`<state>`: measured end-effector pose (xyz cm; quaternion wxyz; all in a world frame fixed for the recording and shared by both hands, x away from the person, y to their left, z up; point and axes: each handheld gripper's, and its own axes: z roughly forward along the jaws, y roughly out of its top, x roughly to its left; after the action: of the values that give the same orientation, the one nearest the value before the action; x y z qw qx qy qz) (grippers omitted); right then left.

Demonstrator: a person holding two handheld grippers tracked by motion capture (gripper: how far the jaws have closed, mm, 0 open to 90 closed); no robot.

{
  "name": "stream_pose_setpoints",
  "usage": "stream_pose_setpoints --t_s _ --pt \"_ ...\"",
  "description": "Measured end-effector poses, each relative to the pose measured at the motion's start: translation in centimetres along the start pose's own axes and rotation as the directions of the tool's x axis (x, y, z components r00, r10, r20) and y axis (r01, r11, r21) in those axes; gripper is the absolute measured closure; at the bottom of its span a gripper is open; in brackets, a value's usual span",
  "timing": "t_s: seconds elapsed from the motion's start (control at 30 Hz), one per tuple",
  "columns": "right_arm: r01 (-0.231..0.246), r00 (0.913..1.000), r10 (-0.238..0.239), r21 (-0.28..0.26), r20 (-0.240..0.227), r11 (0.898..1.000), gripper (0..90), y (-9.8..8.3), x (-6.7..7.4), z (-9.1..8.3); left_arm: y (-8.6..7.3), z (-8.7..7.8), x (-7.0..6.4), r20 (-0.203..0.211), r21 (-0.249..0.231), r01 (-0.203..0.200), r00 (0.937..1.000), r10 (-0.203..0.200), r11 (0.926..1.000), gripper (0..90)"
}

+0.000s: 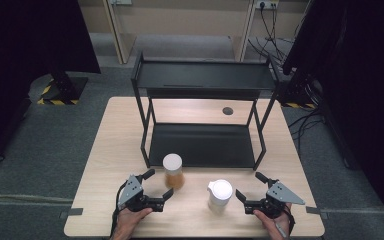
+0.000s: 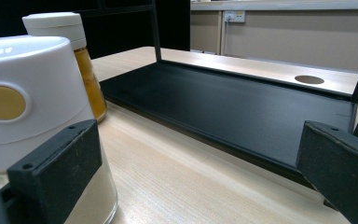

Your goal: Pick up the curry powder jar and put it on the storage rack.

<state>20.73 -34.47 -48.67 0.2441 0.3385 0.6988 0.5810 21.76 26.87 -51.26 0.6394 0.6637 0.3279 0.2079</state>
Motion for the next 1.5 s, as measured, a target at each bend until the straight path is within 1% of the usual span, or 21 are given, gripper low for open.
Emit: stream_pose_setpoints --t_s 0.1,0.4,0.73,0.9,1.1,1.27,1.37,1.43,1.5 --pt "-0.010 0.9999 0.010 -0.002 -0.002 1.000 0.4 -0.1 -0.1 0.0 0.0 0.0 0.0 0.001 -0.001 -0.003 1.0000 0.003 1.0000 0.1" --pt "-0.019 0.9998 0.019 -0.006 0.000 1.000 0.4 -0.2 -0.1 0.0 0.0 0.1 -0.2 0.001 -0.004 -0.004 1.0000 0.004 1.0000 0.1" --pt "-0.021 0.9998 0.021 -0.008 0.002 1.000 0.4 -0.2 -0.1 0.2 0.2 0.4 -0.5 -0.010 -0.011 -0.008 0.9999 0.008 0.9999 0.1" --pt "-0.022 0.9998 0.022 -0.009 0.001 1.000 0.4 -0.2 -0.1 0.2 0.3 0.6 -0.6 -0.005 -0.006 -0.010 0.9999 0.010 0.9999 0.1" --pt "-0.031 0.9995 0.031 -0.014 0.000 0.999 0.4 -0.3 -0.2 0.1 0.5 1.3 -0.8 -0.006 -0.001 -0.008 0.9999 0.008 1.0000 0.1" --pt "-0.031 0.9995 0.031 -0.014 -0.002 0.999 0.4 -0.3 -0.2 0.2 0.9 2.2 -1.0 -0.011 0.007 -0.022 0.9997 0.022 0.9997 0.1" --pt "-0.028 0.9996 0.028 -0.016 -0.005 0.999 0.4 -0.3 -0.2 0.1 1.2 2.9 -1.1 -0.031 0.017 -0.021 0.9993 0.022 0.9996 0.9" --pt "-0.028 0.9996 0.028 -0.016 -0.005 0.999 0.4 -0.3 -0.2 0.1 1.3 3.2 -1.0 -0.034 0.025 -0.021 0.9992 0.022 0.9995 2.2" --pt "-0.029 0.9996 0.029 -0.015 -0.005 0.999 0.4 -0.3 -0.2 0.0 1.3 3.5 -1.0 -0.046 0.032 -0.024 0.9986 0.025 0.9992 2.2"
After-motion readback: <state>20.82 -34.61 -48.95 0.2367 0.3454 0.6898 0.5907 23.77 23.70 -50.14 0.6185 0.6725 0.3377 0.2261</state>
